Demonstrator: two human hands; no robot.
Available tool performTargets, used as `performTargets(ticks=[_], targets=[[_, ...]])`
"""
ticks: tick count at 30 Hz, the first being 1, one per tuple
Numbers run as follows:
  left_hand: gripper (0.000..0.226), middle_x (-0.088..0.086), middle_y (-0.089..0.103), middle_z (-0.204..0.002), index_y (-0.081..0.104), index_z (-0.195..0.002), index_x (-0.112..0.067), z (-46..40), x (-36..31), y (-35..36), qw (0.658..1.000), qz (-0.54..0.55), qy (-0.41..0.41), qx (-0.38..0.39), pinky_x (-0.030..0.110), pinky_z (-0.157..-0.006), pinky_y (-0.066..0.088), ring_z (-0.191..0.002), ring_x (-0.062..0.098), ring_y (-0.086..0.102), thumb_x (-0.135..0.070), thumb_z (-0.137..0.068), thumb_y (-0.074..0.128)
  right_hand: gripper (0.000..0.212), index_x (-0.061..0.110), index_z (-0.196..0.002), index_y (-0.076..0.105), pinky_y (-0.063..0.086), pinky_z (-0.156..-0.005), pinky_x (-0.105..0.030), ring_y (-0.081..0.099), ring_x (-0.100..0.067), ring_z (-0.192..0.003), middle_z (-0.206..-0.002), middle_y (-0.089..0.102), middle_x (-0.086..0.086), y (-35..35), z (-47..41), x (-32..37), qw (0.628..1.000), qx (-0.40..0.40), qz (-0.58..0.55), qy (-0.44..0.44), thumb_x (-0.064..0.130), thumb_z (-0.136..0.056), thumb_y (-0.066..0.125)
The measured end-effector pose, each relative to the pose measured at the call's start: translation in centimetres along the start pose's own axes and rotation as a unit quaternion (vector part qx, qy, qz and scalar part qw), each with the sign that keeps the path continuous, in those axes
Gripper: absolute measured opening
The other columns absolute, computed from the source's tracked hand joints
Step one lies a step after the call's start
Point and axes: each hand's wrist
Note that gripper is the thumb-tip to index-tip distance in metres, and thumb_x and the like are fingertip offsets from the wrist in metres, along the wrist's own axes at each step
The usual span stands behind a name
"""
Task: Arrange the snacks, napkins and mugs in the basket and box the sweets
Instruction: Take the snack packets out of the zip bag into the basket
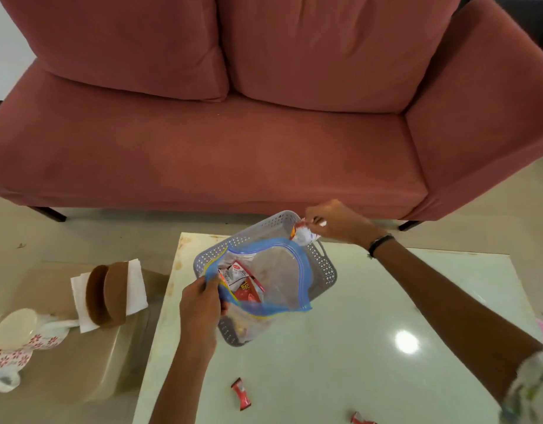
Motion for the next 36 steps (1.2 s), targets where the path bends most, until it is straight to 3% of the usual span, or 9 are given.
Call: performTargets(ticks=[3, 10, 14, 17, 20, 23, 27, 30, 36], targets=[[0.040, 0.005, 0.045, -0.042, 0.045, -0.057, -0.006, -0.6, 0.5, 0.1, 1.000, 0.016, 0.009, 0.005, 0.026, -0.050, 0.031, -0.036, 0.012, 0.039, -0.016, -0.095, 0.049, 0.012, 0.007, -0.084, 0.066, 0.053, -0.067, -0.040, 0.064, -0.029, -0.074, -0.082, 0.071, -0.012, 3.7, -2.0, -1.7, 0.995, 0.085, 0.059, 0.003, 0.010, -0.082, 0.055], [0.036, 0.000, 0.043, -0.028, 0.046, -0.063, -0.001, -2.0, 2.5, 0.2, 0.999, 0.025, 0.020, 0.030, 0.020, -0.035, 0.032, -0.024, 0.005, 0.035, -0.017, -0.096, 0.048, 0.020, 0.015, -0.097, 0.069, 0.051, -0.074, -0.037, 0.066, -0.030, -0.087, -0.097, 0.071, -0.008, 8.1, -4.7, -4.0, 0.976, 0.164, 0.141, -0.001, 0.018, -0.087, 0.052], [0.039, -0.001, 0.044, -0.028, 0.043, -0.060, -0.002, -2.5, 3.7, 0.6, 0.999, 0.014, 0.019, 0.033, 0.014, -0.029, 0.030, -0.023, 0.005, 0.036, -0.017, -0.096, 0.047, 0.023, 0.001, -0.091, 0.064, 0.046, -0.073, -0.038, 0.063, -0.036, -0.090, -0.096, 0.067, -0.020, 10.2, -4.7, -4.9, 0.973, 0.137, 0.138, 0.128, 0.016, -0.088, 0.047], [0.039, -0.004, 0.045, -0.029, 0.045, -0.058, -0.006, -2.5, 4.0, 0.7, 0.999, 0.002, 0.022, 0.031, 0.012, -0.030, 0.031, -0.023, 0.006, 0.038, -0.020, -0.095, 0.048, 0.029, 0.003, -0.112, 0.058, 0.045, -0.085, -0.036, 0.057, -0.033, -0.106, -0.120, 0.059, -0.017, 12.0, -5.0, -4.5, 0.976, 0.061, 0.026, 0.205, 0.014, -0.086, 0.054], [0.038, -0.004, 0.045, -0.029, 0.046, -0.059, -0.007, -2.4, 4.0, 0.6, 0.999, 0.007, 0.021, 0.031, 0.011, -0.029, 0.032, -0.023, 0.007, 0.039, -0.019, -0.095, 0.047, 0.056, 0.016, -0.137, 0.041, 0.043, -0.100, -0.039, 0.044, -0.030, -0.125, -0.139, 0.042, -0.013, 14.2, -5.8, -3.5, 0.990, 0.073, 0.035, 0.116, 0.010, -0.083, 0.057], [0.036, -0.002, 0.046, -0.029, 0.048, -0.061, -0.006, -2.4, 4.1, 0.5, 0.999, 0.022, 0.017, 0.031, 0.012, -0.030, 0.033, -0.024, 0.006, 0.039, -0.018, -0.095, 0.046, 0.063, 0.032, -0.146, 0.026, 0.046, -0.095, -0.044, 0.040, -0.035, -0.129, -0.146, 0.031, -0.022, 15.9, -7.1, -1.8, 0.968, 0.177, 0.171, 0.042, 0.029, -0.090, 0.054], [0.033, -0.003, 0.048, -0.032, 0.052, -0.064, -0.007, -2.4, 4.2, 0.5, 0.999, 0.034, 0.016, 0.039, 0.011, -0.031, 0.034, -0.026, 0.004, 0.042, -0.019, -0.095, 0.045, 0.054, 0.022, -0.138, 0.044, 0.046, -0.087, -0.040, 0.052, -0.035, -0.114, -0.137, 0.041, -0.018, 17.2, -8.3, -0.3, 0.944, 0.232, 0.216, 0.086, 0.051, -0.092, 0.044], [0.034, -0.003, 0.047, -0.030, 0.049, -0.063, -0.005, -2.6, 4.2, 0.5, 0.999, 0.033, 0.015, 0.041, 0.011, -0.029, 0.033, -0.024, 0.006, 0.041, -0.017, -0.095, 0.045, 0.058, 0.003, -0.112, 0.062, 0.049, -0.080, -0.039, 0.059, -0.036, -0.104, -0.130, 0.050, -0.022, 17.2, -8.1, -0.1, 0.956, 0.164, 0.207, 0.129, 0.053, -0.092, 0.042], [0.035, -0.003, 0.047, -0.031, 0.049, -0.062, -0.006, -2.2, 4.1, 0.8, 0.999, 0.023, 0.009, 0.036, 0.012, -0.029, 0.033, -0.023, 0.006, 0.041, -0.019, -0.095, 0.046, 0.028, 0.008, -0.107, 0.066, 0.052, -0.075, -0.036, 0.065, -0.034, -0.095, -0.106, 0.068, -0.014, 14.4, -4.6, -2.6, 0.963, 0.021, 0.105, 0.247, 0.006, -0.083, 0.052]])
Point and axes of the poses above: each hand's wrist, its own z-axis away from the middle knuckle, its own y-axis out of the palm, x = y × z
